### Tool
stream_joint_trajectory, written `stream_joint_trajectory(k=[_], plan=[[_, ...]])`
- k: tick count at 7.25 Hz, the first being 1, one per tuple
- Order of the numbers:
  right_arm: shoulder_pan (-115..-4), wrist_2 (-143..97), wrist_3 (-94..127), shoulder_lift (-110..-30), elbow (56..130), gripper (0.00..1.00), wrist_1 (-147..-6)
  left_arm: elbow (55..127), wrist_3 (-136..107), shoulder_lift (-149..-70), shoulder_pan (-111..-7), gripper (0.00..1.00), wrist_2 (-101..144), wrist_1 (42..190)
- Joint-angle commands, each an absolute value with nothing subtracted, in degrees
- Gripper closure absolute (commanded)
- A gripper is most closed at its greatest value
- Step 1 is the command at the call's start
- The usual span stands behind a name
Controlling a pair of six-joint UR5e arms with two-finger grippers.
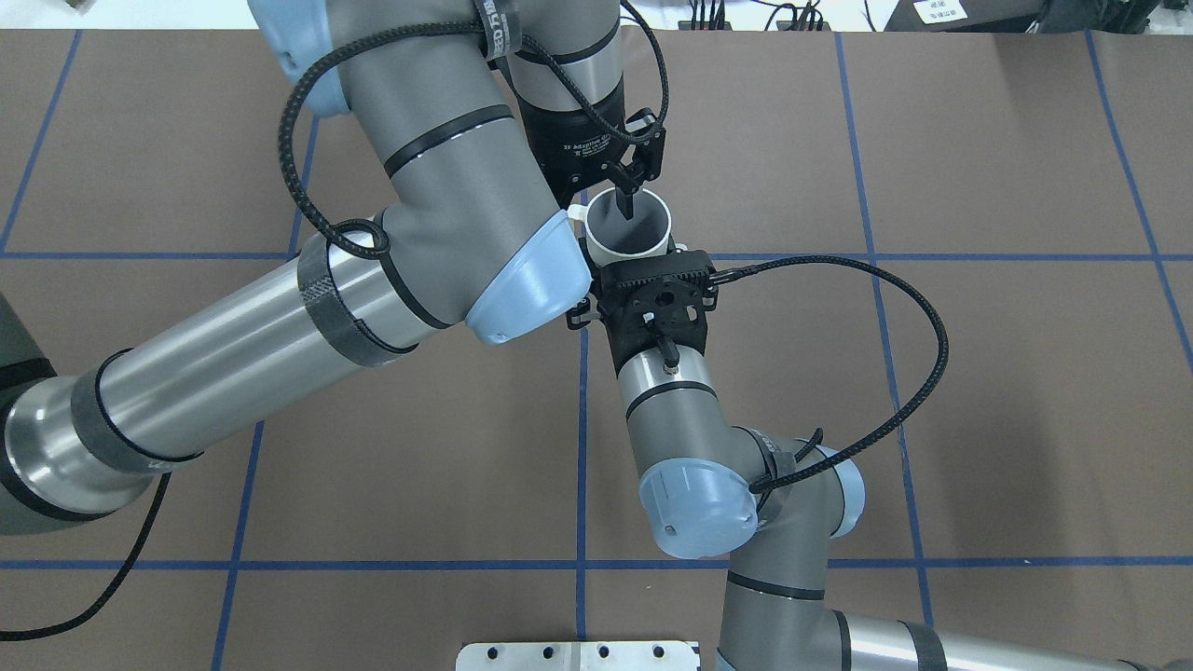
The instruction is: Left arm hands cup to right arm to dump lemon
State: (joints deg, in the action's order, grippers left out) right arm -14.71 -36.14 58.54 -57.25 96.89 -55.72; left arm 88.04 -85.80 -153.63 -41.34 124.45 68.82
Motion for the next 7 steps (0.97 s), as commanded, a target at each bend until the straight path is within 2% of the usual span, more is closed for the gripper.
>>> stream_joint_trajectory(k=[1,3,7], plan=[[-14.68,-36.04,58.54,-56.43,96.77,1.00,-55.72,88.07,-85.87,-153.63,-41.05,0.34,124.45,68.73],[-14.76,-36.04,58.54,-56.43,96.85,1.00,-55.72,88.07,-85.96,-153.63,-41.04,0.42,124.45,68.73],[-14.77,-35.77,57.48,-56.43,96.77,1.00,-55.72,88.59,-85.96,-153.37,-41.04,0.51,124.45,68.47]])
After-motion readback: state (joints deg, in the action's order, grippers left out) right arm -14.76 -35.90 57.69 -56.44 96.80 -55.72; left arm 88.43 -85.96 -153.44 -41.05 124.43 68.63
